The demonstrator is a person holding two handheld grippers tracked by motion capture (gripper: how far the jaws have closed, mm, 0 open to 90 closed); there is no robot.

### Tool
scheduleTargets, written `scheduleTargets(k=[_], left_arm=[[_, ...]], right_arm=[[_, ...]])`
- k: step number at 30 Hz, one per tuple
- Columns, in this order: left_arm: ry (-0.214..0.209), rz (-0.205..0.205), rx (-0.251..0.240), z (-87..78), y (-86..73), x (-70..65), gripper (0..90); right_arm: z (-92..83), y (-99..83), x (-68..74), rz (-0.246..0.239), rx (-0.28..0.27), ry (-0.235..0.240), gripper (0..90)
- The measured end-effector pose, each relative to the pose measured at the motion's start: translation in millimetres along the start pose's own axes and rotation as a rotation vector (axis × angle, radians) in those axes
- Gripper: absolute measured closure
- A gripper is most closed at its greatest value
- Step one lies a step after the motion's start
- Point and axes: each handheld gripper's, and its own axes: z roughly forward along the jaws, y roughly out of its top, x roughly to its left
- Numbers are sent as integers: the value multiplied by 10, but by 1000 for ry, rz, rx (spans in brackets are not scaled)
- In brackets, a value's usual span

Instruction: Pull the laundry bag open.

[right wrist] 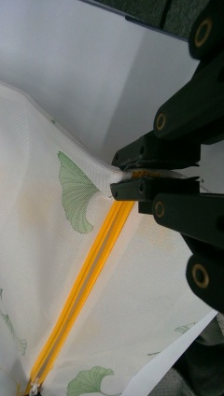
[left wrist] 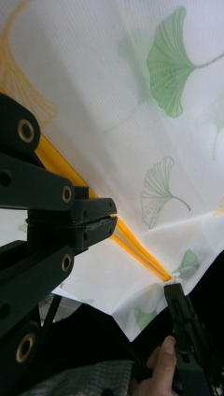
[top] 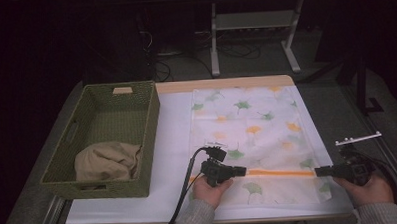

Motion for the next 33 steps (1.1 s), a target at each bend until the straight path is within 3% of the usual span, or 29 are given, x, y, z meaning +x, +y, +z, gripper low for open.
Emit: scheduleTargets(k=[33], left_arm=[[69, -30, -50, -534, -263, 225, 900]], right_arm=[[5, -3, 23, -14, -4, -37, 839]])
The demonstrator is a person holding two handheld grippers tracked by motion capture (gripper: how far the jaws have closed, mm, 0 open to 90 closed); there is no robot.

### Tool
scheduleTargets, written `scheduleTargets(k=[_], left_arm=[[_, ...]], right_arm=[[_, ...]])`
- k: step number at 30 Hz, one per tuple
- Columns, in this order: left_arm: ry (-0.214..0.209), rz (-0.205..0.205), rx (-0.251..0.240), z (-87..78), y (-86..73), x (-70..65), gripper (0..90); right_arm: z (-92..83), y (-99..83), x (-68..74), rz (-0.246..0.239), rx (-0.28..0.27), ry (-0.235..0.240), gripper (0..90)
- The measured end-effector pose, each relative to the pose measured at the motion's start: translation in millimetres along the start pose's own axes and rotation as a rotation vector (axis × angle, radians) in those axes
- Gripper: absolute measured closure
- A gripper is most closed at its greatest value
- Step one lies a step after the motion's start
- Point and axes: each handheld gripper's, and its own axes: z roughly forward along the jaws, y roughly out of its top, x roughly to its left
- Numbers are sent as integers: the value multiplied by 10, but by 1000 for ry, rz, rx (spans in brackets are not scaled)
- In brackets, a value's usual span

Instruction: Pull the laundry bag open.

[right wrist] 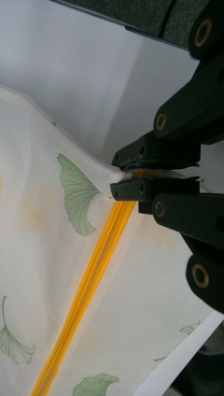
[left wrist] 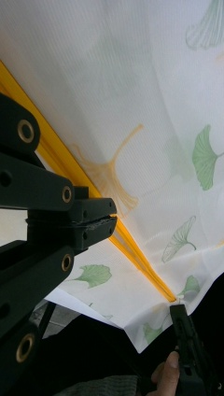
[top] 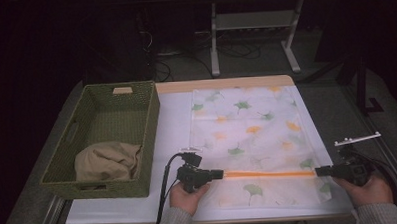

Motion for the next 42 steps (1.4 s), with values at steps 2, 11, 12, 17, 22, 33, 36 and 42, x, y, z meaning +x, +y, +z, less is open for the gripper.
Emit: scheduleTargets(k=[2, 11, 12, 17, 22, 33, 36, 42], left_arm=[[5, -6, -4, -34, -16, 21, 900], [48, -17, -19, -225, -68, 114, 900], [48, -17, -19, -225, -68, 114, 900], [57, -38, -33, -345, -109, 186, 900], [73, -39, -39, -414, -128, 201, 900], [161, 8, -35, -562, -156, 188, 900], [179, 11, -47, -599, -161, 186, 900], [224, 4, -53, -722, -174, 228, 900]], right_arm=[[2, 6, 5, 0, 2, -4, 839], [9, 24, 10, -12, 8, -14, 839], [9, 24, 10, -12, 8, -14, 839], [2, 23, -1, -14, 9, -22, 839], [16, 25, 5, -16, 16, -27, 839], [9, -7, -52, -8, 10, -37, 839], [20, -15, -55, -10, 11, -41, 839], [65, -12, -63, -7, 9, -40, 838]])
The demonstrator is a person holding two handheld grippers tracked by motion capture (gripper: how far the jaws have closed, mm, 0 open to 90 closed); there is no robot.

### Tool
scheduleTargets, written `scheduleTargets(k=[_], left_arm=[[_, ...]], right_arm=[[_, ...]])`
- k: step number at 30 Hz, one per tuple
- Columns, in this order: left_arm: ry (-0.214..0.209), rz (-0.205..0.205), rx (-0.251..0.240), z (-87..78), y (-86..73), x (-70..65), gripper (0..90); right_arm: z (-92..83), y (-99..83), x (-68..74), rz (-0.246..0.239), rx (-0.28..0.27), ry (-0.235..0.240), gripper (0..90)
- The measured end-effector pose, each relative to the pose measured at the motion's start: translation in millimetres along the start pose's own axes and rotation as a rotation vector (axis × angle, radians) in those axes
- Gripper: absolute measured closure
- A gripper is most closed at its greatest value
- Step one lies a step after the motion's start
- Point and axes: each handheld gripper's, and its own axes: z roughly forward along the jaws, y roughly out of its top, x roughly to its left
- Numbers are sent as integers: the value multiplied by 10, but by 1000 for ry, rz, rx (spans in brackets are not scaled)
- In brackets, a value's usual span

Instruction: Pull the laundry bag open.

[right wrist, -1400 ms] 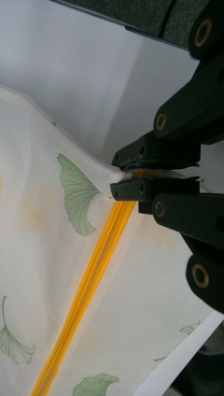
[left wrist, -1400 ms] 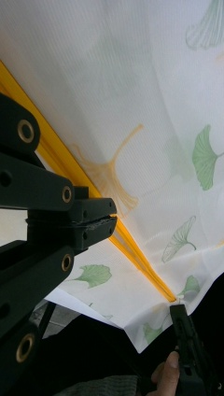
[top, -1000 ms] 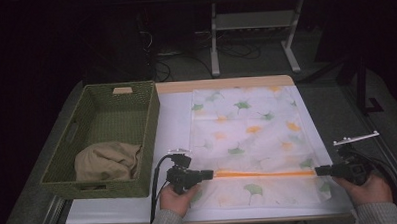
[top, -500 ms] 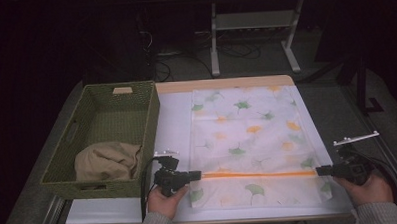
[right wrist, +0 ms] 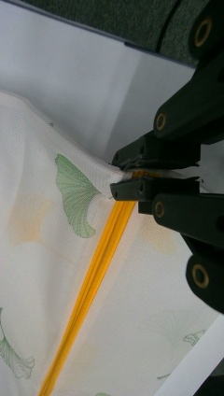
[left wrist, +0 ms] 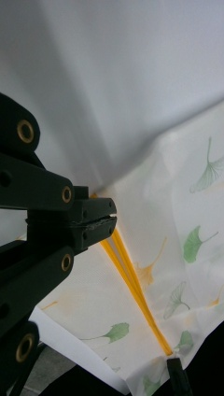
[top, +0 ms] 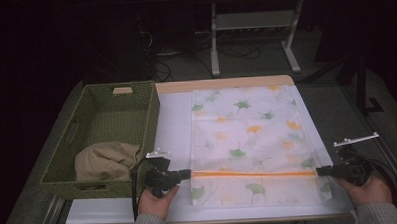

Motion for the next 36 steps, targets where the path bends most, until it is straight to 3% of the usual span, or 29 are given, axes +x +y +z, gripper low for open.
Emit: scheduleTargets(k=[8, 10, 11, 13, 18, 29, 36], left_arm=[[20, 11, 37, 49, -47, 53, 897], [24, 16, 38, 59, -55, 52, 892], [31, 25, 38, 59, -52, 42, 887], [32, 27, 32, 55, -41, 34, 849], [43, 44, 26, 40, -17, 0, 787], [29, 77, -1, 32, 63, -30, 667], [14, 73, 7, 62, 112, -52, 556]], right_arm=[[47, 1, 10, -2, -9, 20, 830], [30, -14, 5, -4, -28, 28, 800], [-16, -27, -10, -1, -61, 34, 720], [-56, -36, -21, -10, -90, 41, 674], [-139, -43, 10, -24, -136, 55, 643], [-100, 50, 262, -111, -143, 61, 567], [-77, 136, 420, -158, -150, 65, 517]])
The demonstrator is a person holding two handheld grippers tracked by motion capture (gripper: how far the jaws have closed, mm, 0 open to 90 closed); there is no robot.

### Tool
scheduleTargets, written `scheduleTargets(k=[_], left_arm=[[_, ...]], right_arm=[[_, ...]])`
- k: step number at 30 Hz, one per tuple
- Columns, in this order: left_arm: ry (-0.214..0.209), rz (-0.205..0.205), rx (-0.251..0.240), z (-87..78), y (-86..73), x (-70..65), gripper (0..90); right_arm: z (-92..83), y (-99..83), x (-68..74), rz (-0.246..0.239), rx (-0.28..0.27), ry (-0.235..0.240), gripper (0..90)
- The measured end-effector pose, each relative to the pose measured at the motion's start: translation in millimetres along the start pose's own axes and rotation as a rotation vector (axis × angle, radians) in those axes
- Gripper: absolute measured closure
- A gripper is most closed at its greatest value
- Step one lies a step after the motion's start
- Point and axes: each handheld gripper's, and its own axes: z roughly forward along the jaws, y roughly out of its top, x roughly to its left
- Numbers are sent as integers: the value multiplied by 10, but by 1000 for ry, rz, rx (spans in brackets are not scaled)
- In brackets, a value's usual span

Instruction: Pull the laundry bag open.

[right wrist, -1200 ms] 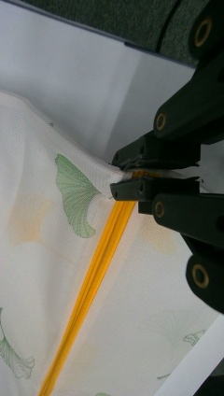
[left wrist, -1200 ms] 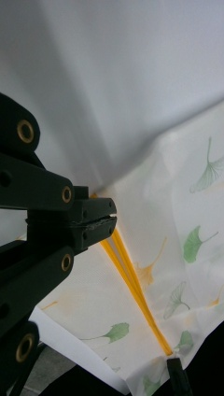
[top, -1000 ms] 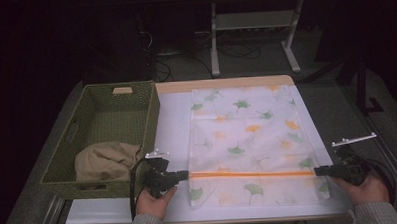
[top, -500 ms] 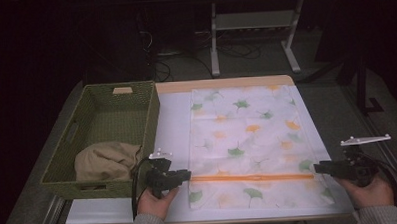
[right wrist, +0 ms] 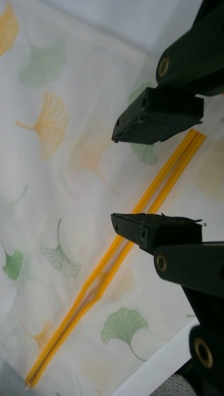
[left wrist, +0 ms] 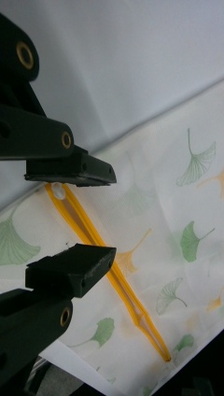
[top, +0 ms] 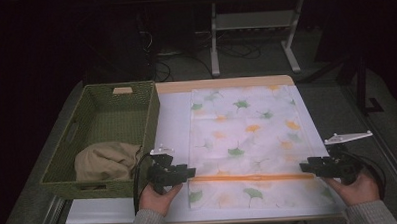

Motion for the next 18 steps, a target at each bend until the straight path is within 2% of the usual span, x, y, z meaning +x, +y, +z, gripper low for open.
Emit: scheduleTargets(k=[1, 2, 3, 4, 5, 11, 18], left_arm=[[-2, 0, 7, 20, 17, -3, 540], [-2, 0, 7, 20, 17, -3, 532], [-18, -7, 9, 30, 33, 3, 533], [-18, -7, 9, 30, 33, 3, 534], [-36, 4, -9, 31, 47, -2, 521], [-63, 23, -12, 39, 91, 0, 495], [-102, 36, -3, 29, 179, 3, 502]], right_arm=[[23, 41, 57, -18, 4, 4, 503], [23, 41, 57, -18, 4, 4, 503], [48, 83, 119, -38, 7, 4, 491], [48, 83, 119, -38, 7, 4, 491], [73, 124, 179, -59, 10, 9, 476], [115, 231, 312, -113, 5, 23, 455], [189, 311, 384, -150, 0, 47, 419]])
